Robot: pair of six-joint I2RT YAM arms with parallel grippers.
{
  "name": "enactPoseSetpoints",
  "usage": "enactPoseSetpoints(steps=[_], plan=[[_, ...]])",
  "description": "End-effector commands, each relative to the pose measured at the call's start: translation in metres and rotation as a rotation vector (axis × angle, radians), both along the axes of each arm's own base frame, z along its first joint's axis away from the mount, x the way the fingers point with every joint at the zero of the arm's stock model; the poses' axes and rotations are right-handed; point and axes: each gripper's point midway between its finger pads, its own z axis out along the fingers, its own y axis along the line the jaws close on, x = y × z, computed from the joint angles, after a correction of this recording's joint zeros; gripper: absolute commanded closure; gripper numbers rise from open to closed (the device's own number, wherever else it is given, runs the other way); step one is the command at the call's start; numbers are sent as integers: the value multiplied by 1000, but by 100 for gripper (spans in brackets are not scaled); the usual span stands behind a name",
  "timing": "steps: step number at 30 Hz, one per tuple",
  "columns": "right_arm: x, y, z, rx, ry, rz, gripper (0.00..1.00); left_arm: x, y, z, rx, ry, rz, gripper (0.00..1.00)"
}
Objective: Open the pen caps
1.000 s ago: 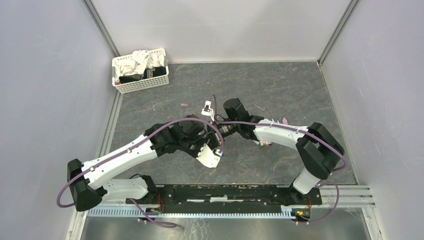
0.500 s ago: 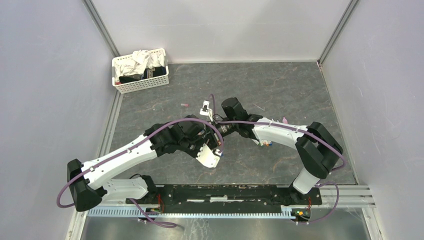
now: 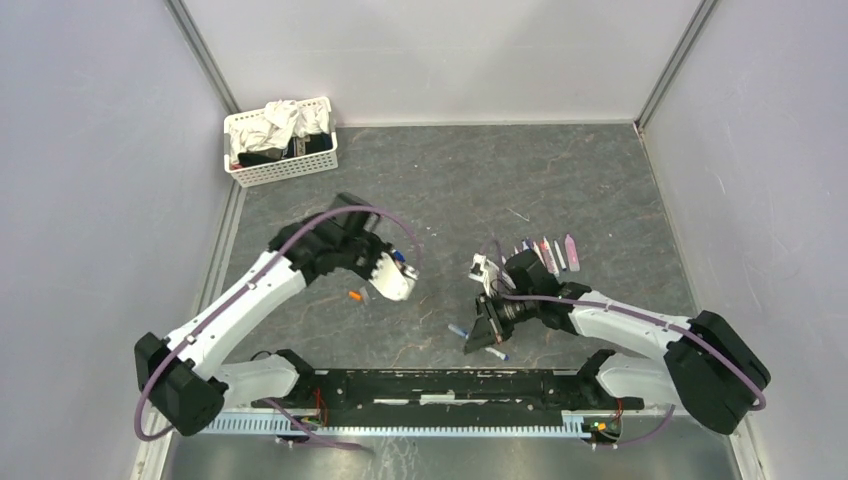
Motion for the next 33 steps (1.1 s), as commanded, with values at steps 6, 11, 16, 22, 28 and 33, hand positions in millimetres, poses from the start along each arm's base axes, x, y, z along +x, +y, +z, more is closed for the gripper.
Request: enactPoseSetpoints(steps=[6,11,16,22,28,33], plan=[[8,25,35,124,-17,72,100,-61,-59,18,-44,120,-111,74],[19,51,84,296,-45,119,100,-94,-86,11,-125,177,-169,44],[37,70,110,334,-71,137,100,-111,-99,5,-147,199,-224,40],[45,87,120,338,-78,169,100,-102,-113,10,-178,157,-200,40],[48,98,114,317,-67,188,100,-101,-116,16,-193,143,-212,49],[53,106,121,349,-67,187,100,-105,-115,15,-184,156,-230,85]])
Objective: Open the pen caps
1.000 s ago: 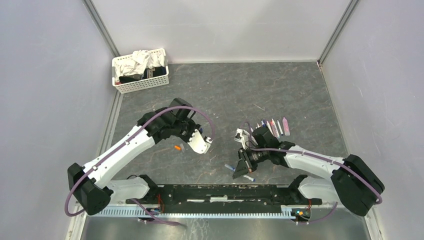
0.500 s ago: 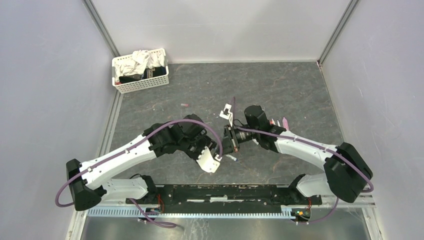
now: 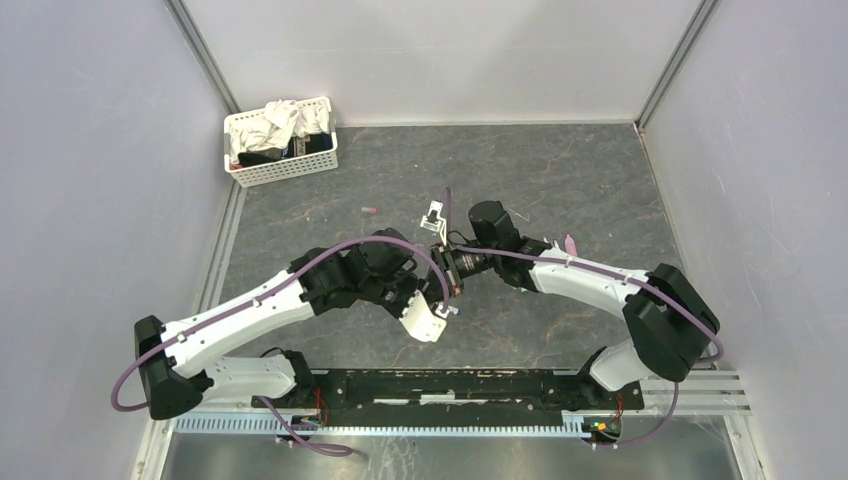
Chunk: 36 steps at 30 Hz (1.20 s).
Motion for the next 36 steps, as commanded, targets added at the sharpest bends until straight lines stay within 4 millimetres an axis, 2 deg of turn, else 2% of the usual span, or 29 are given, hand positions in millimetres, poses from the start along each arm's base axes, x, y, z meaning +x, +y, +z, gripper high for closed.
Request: enactPoseSetpoints(steps=[1,2,5,6,7,8,11,15,18,22,24,26,27,28,29,30,31,32,33,34,35,36], plan=[[10,15,26,80,-53,11,100,-3,-11,11,-59,9,-10,90],[13,18,28,85,-56,6,100,-4,-12,12,-64,13,-13,96],[28,28,33,93,-71,-30,100,-3,-15,16,-77,30,4,98],[33,30,34,94,-73,-47,93,-3,-16,16,-76,34,14,98],[37,33,33,93,-76,-61,77,-2,-16,17,-75,36,21,98],[41,35,33,93,-79,-75,71,-2,-16,18,-78,36,25,98],[47,42,39,129,-69,-95,65,-2,-14,18,-75,34,27,98],[49,49,42,137,-51,-76,72,-2,-13,19,-80,30,31,98],[51,53,43,149,-47,-83,100,-1,-14,20,-85,26,30,98],[54,56,41,149,-54,-94,100,1,-16,18,-85,12,24,98],[59,55,22,73,-76,-106,100,5,-17,20,-88,-6,24,98],[63,47,-12,-76,-74,-109,100,11,-14,18,-69,-31,12,98],[63,41,-26,-121,-76,-102,100,17,-7,16,-41,-49,8,98],[52,20,-48,-218,-52,-82,100,27,11,9,30,-75,6,98],[24,-14,-73,-339,-49,-47,100,50,39,9,96,-126,45,98],[-26,-64,-104,-430,-79,-46,100,82,77,21,122,-181,134,98],[-75,-99,-126,-356,23,-168,100,117,134,34,147,-249,200,98],[-80,-105,-118,-144,108,-326,100,118,177,23,165,-212,204,98],[-67,-110,-105,-59,121,-382,100,93,172,10,157,-121,161,98],[-59,-109,-104,-146,79,-324,100,85,118,25,58,-160,167,98],[-51,-103,-100,-243,-6,-233,100,79,78,29,56,-268,150,98],[-56,-95,-98,-267,-5,-177,100,69,55,34,68,-287,118,98]])
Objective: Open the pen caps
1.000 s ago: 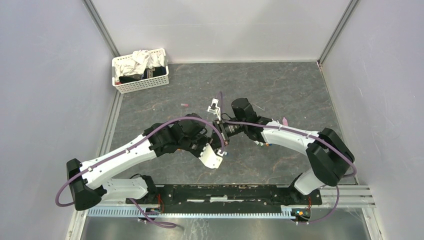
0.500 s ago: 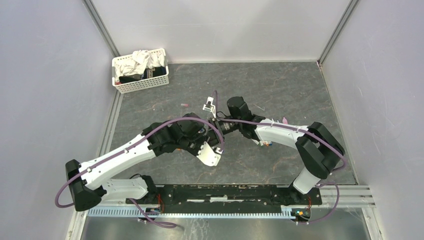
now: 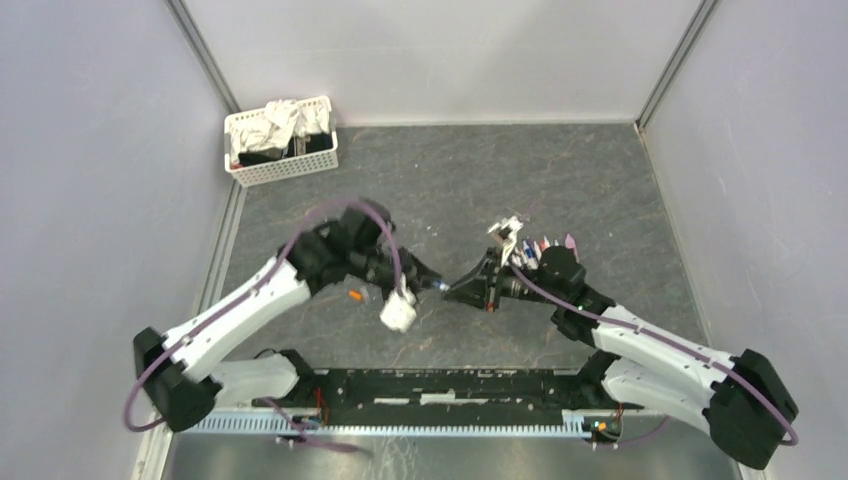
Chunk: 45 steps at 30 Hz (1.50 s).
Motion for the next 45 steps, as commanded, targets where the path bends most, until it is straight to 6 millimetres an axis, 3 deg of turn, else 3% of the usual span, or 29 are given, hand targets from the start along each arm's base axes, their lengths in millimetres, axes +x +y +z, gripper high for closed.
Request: enactPoseSetpoints(steps=[1,3,7,10,14,16,17,21,23,28,33,38,40,45], plan=[[-76,-38,-115,-392,411,245,100,55,65,-2,453,-342,470,98],[-74,-37,-111,-349,396,232,100,52,60,3,487,-267,479,98],[-79,-41,-123,-406,408,268,100,51,66,1,488,-368,449,98],[-76,-38,-121,-378,412,241,100,55,65,-3,510,-341,478,98],[-55,-11,-93,-321,388,261,99,38,28,-1,440,-350,438,98],[-44,6,-71,-279,367,290,71,28,14,2,409,-332,411,98],[-39,15,-56,-243,353,308,67,23,7,2,384,-318,391,98],[-27,40,-15,-127,330,364,63,16,0,6,319,-323,376,98],[-25,46,-7,-101,344,389,64,16,2,4,321,-326,378,98],[-20,53,-4,-114,350,406,76,14,8,-7,351,-328,373,98],[-11,55,-13,-187,339,379,72,13,8,-18,379,-302,373,94],[-4,55,-18,-222,314,336,76,8,7,-24,408,-245,373,86],[-2,55,-18,-227,316,329,66,5,8,-27,417,-229,369,84],[2,57,-12,-215,287,312,65,3,11,-30,425,-227,364,84]])
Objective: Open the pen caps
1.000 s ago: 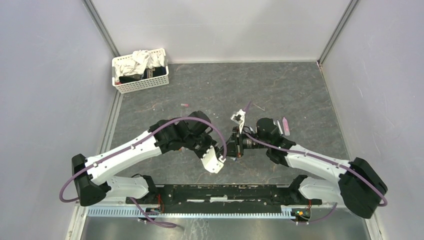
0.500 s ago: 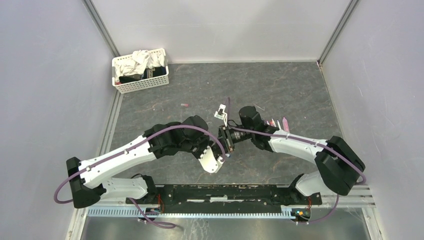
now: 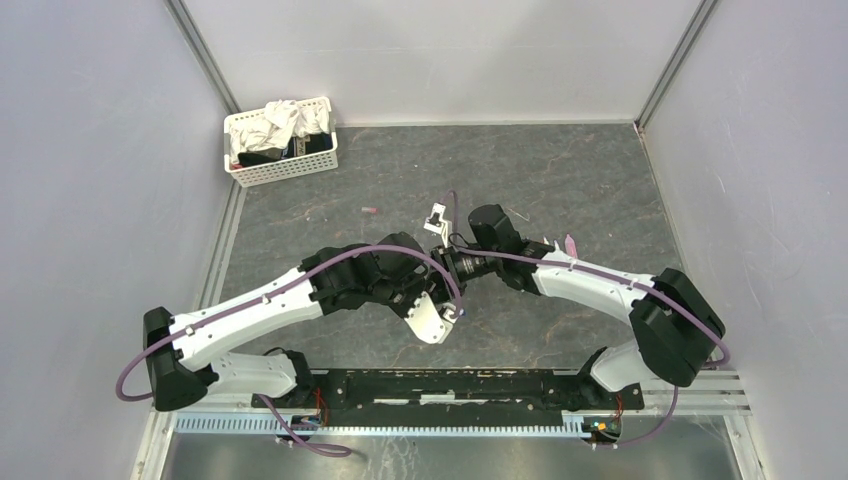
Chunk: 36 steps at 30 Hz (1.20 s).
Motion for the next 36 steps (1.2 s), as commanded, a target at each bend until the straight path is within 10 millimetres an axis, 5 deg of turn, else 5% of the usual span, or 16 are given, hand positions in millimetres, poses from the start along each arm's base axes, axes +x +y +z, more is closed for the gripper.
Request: enactPoseSetpoints(steps=[1,8,11,14,17,22,27,36], plan=[[13,10,26,56,-88,-23,65,-4,-9,5,-57,25,8,85],[9,4,21,13,-99,-8,85,-4,-2,2,-33,9,-1,87],[2,-3,17,-8,-97,15,66,-3,0,0,-27,5,7,87],[1,-6,20,-3,-118,9,63,-4,0,0,-29,10,9,87],[4,-6,21,-11,-131,0,68,-4,0,1,-30,17,11,87],[7,-4,25,3,-145,-10,94,-8,-3,3,-43,44,9,86],[6,-2,30,20,-141,-1,100,-11,-6,5,-60,59,6,48],[-4,-3,34,51,-103,42,100,-6,-9,3,-53,39,1,50]])
